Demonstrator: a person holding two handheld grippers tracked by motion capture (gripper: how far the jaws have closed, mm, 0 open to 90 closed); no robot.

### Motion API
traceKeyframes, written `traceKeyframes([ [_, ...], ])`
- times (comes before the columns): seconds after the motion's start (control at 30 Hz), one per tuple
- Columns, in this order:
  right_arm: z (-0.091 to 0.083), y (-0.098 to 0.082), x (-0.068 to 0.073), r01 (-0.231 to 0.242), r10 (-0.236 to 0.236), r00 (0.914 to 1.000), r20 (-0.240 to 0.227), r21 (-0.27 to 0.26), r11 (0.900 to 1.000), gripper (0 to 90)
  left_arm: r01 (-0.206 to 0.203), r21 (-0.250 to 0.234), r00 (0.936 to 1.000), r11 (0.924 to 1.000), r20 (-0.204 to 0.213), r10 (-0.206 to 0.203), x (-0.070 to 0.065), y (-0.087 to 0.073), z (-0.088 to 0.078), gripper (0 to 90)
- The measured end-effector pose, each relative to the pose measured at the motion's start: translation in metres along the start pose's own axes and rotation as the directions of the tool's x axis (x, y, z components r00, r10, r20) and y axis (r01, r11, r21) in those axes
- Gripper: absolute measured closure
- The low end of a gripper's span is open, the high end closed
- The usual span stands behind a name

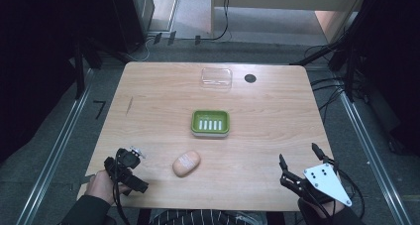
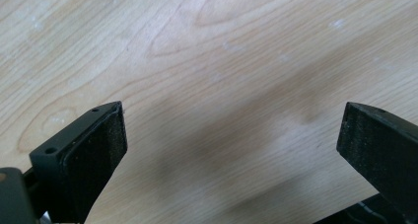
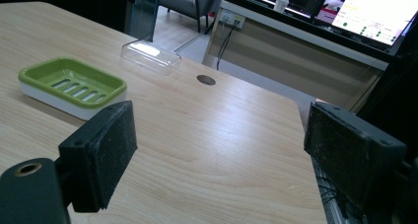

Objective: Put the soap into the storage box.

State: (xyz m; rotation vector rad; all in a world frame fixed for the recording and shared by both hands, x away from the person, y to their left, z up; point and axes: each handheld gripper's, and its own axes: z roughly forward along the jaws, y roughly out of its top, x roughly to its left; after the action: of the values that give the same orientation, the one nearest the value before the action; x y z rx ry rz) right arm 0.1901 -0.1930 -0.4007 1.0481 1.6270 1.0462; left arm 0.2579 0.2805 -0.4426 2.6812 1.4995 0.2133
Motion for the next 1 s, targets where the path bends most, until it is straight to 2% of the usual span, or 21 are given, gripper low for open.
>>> traceKeyframes([
  [0.03, 0.0, 0.0, 0.001, 0.0, 0.0, 1.0, -0.001, 0.003, 1.0, 13.4, 0.005, -0.009, 0.9999, 0.9999, 0.011, -0.005, -0.001, 0.001, 0.0, 0.0],
  [0.13, 0.0, 0.001, 0.002, 0.002, -0.002, 1.0, -0.004, 0.003, 1.0, 13.4, 0.004, -0.016, 0.9999, 0.9999, 0.01, -0.004, -0.003, 0.003, -0.001, 0.0],
  [0.23, 0.0, 0.001, 0.003, 0.011, -0.011, 0.9999, -0.003, 0.003, 1.0, 13.4, -0.015, -0.031, 0.9999, 0.9994, 0.004, 0.015, -0.007, 0.008, -0.002, 0.0],
  [0.6, 0.0, 0.001, 0.001, 0.005, -0.005, 1.0, -0.001, 0.007, 1.0, 13.4, -0.031, -0.054, 0.9993, 0.998, 0.019, 0.032, -0.02, 0.024, -0.003, 0.0],
  [0.63, 0.0, 0.0, 0.001, 0.005, -0.005, 1.0, 0.001, 0.004, 1.0, 13.4, -0.047, -0.053, 0.9986, 0.9975, 0.021, 0.048, -0.022, 0.027, -0.003, 0.0],
  [0.83, 0.0, 0.001, 0.001, 0.009, -0.009, 1.0, 0.0, 0.005, 1.0, 13.4, -0.074, -0.065, 0.9966, 0.9951, 0.03, 0.076, -0.03, 0.039, -0.003, 0.0],
  [1.0, 0.0, 0.001, 0.001, 0.005, -0.005, 1.0, 0.003, 0.004, 1.0, 13.4, -0.084, -0.081, 0.9955, 0.9932, 0.038, 0.087, -0.035, 0.047, -0.004, 0.0],
])
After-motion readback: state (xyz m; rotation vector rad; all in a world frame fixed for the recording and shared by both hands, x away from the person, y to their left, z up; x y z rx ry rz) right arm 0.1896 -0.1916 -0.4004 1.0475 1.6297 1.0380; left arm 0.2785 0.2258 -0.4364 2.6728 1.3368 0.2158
